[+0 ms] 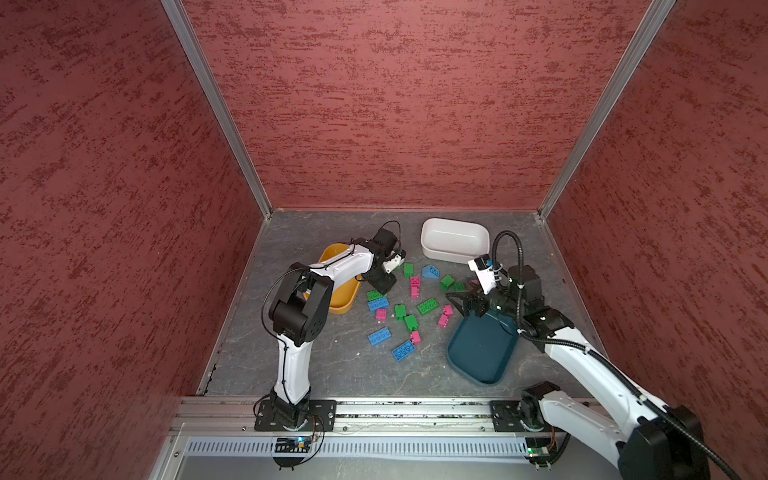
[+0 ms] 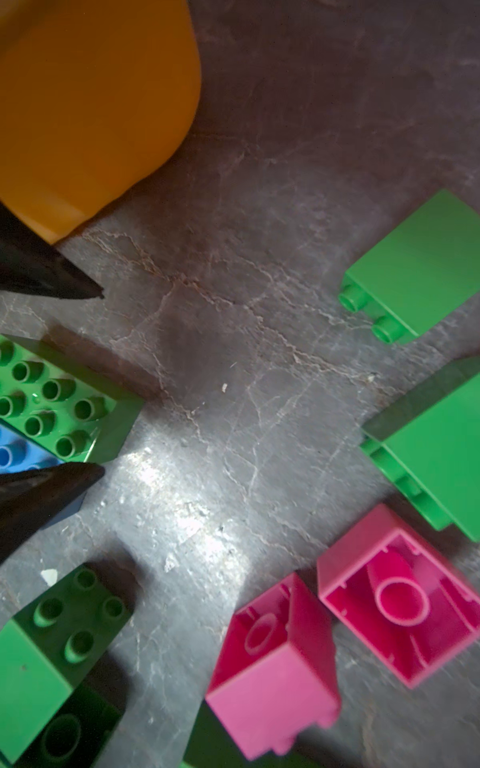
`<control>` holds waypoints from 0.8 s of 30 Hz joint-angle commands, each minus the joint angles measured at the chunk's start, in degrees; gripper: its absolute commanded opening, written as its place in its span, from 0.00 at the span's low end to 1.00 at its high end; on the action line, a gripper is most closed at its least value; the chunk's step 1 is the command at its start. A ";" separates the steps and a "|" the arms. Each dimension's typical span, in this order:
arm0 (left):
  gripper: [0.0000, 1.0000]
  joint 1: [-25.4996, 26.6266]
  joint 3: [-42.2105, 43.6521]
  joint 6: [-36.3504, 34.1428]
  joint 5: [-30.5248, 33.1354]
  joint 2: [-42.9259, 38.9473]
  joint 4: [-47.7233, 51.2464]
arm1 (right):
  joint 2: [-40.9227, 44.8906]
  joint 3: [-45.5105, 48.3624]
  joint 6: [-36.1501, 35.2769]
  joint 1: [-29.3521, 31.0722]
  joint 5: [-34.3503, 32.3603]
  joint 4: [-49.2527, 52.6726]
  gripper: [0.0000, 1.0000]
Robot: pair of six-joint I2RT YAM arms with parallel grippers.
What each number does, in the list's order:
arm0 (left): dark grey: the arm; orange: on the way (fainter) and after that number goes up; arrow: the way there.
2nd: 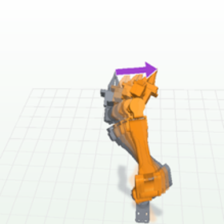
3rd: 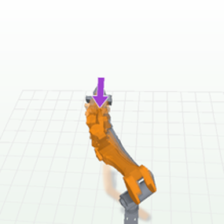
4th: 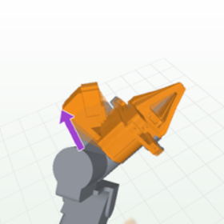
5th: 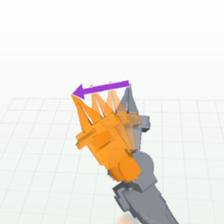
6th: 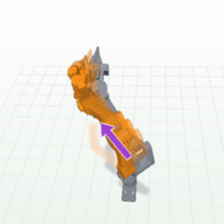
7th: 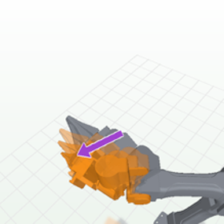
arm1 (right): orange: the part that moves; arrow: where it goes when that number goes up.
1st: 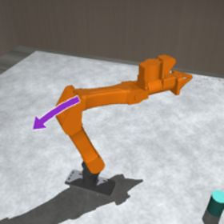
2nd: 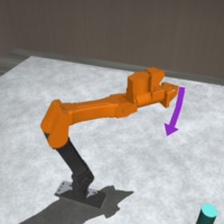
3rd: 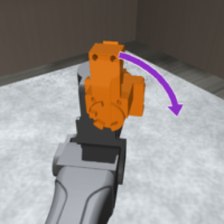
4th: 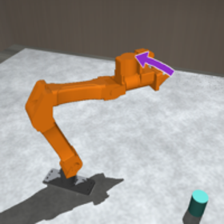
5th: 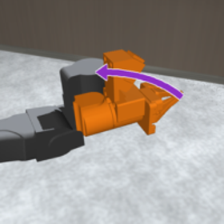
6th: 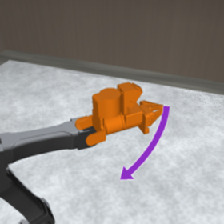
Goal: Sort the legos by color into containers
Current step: 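Lower the left gripper onto a green brick and grasp it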
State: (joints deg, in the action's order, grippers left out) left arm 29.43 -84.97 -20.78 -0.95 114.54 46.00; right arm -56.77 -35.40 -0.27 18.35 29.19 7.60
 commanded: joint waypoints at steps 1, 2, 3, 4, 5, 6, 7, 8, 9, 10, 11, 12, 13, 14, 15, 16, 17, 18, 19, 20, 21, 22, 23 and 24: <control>0.63 0.45 0.93 -1.36 0.18 1.40 -0.78 | 0.44 0.93 -0.78 0.47 0.19 -0.04 0.99; 0.63 0.54 1.07 -1.39 0.12 1.39 -0.83 | 0.50 0.90 -0.78 0.49 0.25 0.01 0.99; 0.63 0.54 1.05 -1.46 0.01 1.48 -0.70 | 0.59 0.97 -0.76 0.48 0.23 0.04 0.99; 0.63 0.52 1.08 -1.46 -0.17 1.51 -0.67 | 0.61 1.02 -0.77 0.46 0.17 0.01 0.99; 0.63 0.54 1.08 -1.53 -0.42 1.57 -0.67 | 0.69 1.00 -0.78 0.48 0.26 0.07 0.99; 0.63 0.56 1.06 -1.55 -0.45 1.67 -0.65 | 0.70 0.97 -0.73 0.50 0.26 -0.01 0.99; 0.63 0.56 1.05 -1.63 -0.68 1.74 -0.56 | 0.78 1.03 -0.76 0.46 0.26 0.05 0.99; 0.63 0.62 1.18 -1.55 -1.02 1.77 -0.54 | 0.79 1.07 -0.74 0.46 0.33 0.13 0.99; 0.63 0.63 1.33 -1.55 -1.28 1.66 -0.56 | 0.78 1.04 -0.73 0.50 0.33 0.08 0.99; 0.63 0.63 1.52 -1.54 -1.54 1.62 -0.66 | 0.79 1.04 -0.78 0.46 0.41 0.10 0.99; 0.63 0.69 1.64 -1.55 -1.52 1.60 -0.67 | 0.79 1.06 -0.76 0.50 0.38 0.12 0.99; 0.63 0.72 1.73 -1.59 -1.51 1.65 -0.57 | 0.79 1.11 -0.78 0.50 0.48 0.12 0.99; 0.63 0.72 1.90 -1.75 -1.51 1.78 -0.39 | 0.77 1.12 -0.73 0.46 0.51 0.06 0.99; 0.63 0.71 2.07 -1.93 -1.34 1.89 -0.38 | 0.87 1.14 -0.64 0.50 0.47 0.04 0.99; 0.63 0.79 2.16 -1.99 -1.29 1.93 -0.30 | 0.87 1.21 -0.67 0.45 0.51 -0.02 0.99; 0.63 0.77 2.24 -2.19 -1.20 1.83 -0.16 | 0.87 1.21 -0.68 0.49 0.54 0.04 0.99; 0.63 0.83 2.26 -2.19 -0.94 1.83 -0.04 | 0.96 1.24 -0.69 0.52 0.60 0.04 0.99; 0.63 0.80 2.20 -2.37 -0.82 1.83 0.18 | 0.96 1.21 -0.68 0.48 0.54 0.03 0.99; 0.63 0.80 2.10 -2.41 -0.96 1.79 0.43 | 1.05 1.21 -0.68 0.51 0.53 0.13 0.99; 0.64 0.80 2.15 -2.53 -1.44 1.58 0.62 | 1.12 1.28 -0.72 0.53 0.64 0.04 0.99; 0.65 0.77 2.17 -2.60 -1.87 1.52 0.83 | 1.14 1.22 -0.67 0.49 0.64 0.05 0.99; 0.66 0.80 2.17 -2.81 -1.99 1.41 1.29 | 1.14 1.26 -0.66 0.50 0.61 0.05 0.99; 0.66 0.79 2.24 -2.89 -1.68 1.54 1.50 | 1.14 1.21 -0.66 0.50 0.60 0.11 0.99; 0.66 0.71 2.30 -3.11 -0.95 1.63 1.61 | 1.23 1.34 -0.68 0.46 0.58 0.09 0.99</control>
State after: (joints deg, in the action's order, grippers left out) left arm 29.82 -83.20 -22.65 -1.54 115.24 46.52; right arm -56.60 -34.74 -0.27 18.35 29.30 7.64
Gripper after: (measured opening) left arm 0.660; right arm 0.990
